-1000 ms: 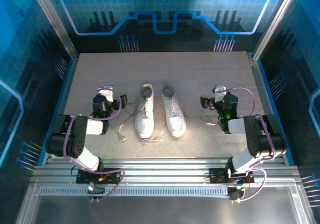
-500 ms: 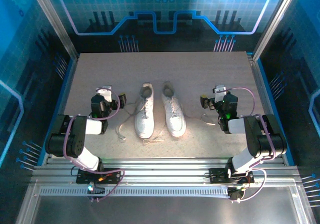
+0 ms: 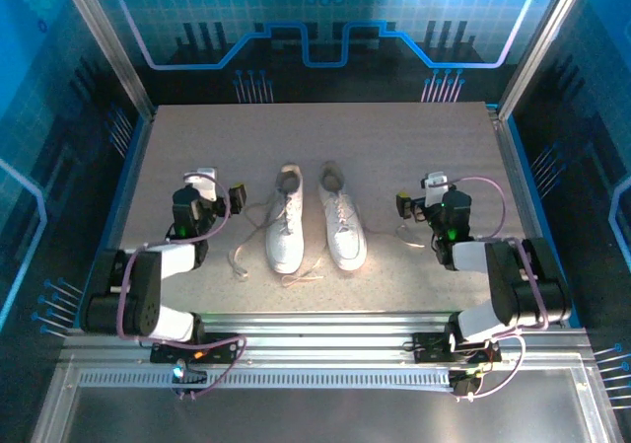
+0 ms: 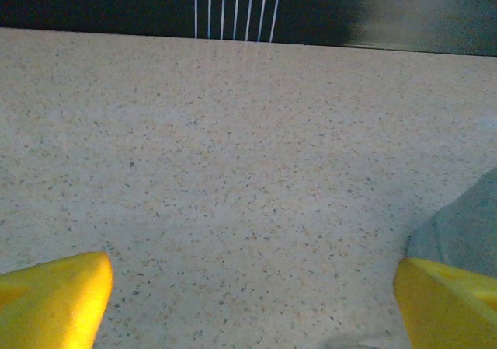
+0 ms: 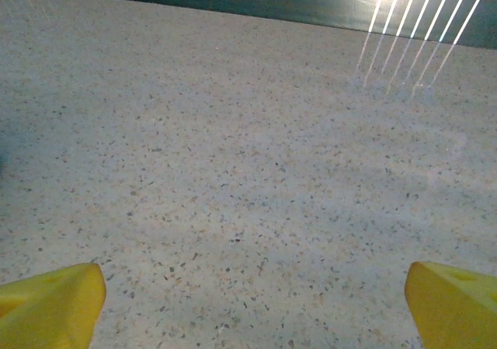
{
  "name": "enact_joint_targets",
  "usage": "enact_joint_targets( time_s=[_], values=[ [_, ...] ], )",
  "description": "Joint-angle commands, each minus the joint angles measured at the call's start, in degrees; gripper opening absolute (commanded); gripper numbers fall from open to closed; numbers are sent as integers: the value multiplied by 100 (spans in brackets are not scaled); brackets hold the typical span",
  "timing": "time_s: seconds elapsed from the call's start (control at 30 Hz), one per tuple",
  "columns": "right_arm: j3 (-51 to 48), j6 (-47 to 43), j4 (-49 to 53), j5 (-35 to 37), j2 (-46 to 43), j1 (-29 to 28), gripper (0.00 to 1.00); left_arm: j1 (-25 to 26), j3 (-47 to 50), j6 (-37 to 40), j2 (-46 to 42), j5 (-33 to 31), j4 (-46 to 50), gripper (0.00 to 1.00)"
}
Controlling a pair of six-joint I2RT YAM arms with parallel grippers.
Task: Tie the shoes
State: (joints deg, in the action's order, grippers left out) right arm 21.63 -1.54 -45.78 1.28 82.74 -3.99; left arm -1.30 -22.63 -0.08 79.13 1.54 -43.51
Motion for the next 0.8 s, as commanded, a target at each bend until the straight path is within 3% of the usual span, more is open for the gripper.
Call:
enact_joint_targets(
  time_s=[0.0, 0.13, 0.3, 0.43, 0.57, 0.77],
  values=[
    [528, 1, 1384, 160, -813, -160, 100, 113, -366, -168, -662, 69, 1232, 92],
    [1292, 749, 3157, -32, -1199, -243, 100, 531, -847, -389, -958, 432, 2298, 84],
    [1729, 1534, 4368, -434, -1070, -631, 89, 1756, -1191, -597, -967, 639, 3365, 70],
    [1629, 1928, 4431, -757, -815, -1057, 79, 2894, -1195, -936, -670, 570, 3460, 50],
    [1624, 2163, 4324, -1063, -263, -1367, 62, 3816, -1419, -1099, -2, 406, 3240, 31],
    [1293, 2570, 4076, -1131, 139, -1785, 42, 4381, -2099, -1039, 1295, 532, 2831, 20]
  ],
)
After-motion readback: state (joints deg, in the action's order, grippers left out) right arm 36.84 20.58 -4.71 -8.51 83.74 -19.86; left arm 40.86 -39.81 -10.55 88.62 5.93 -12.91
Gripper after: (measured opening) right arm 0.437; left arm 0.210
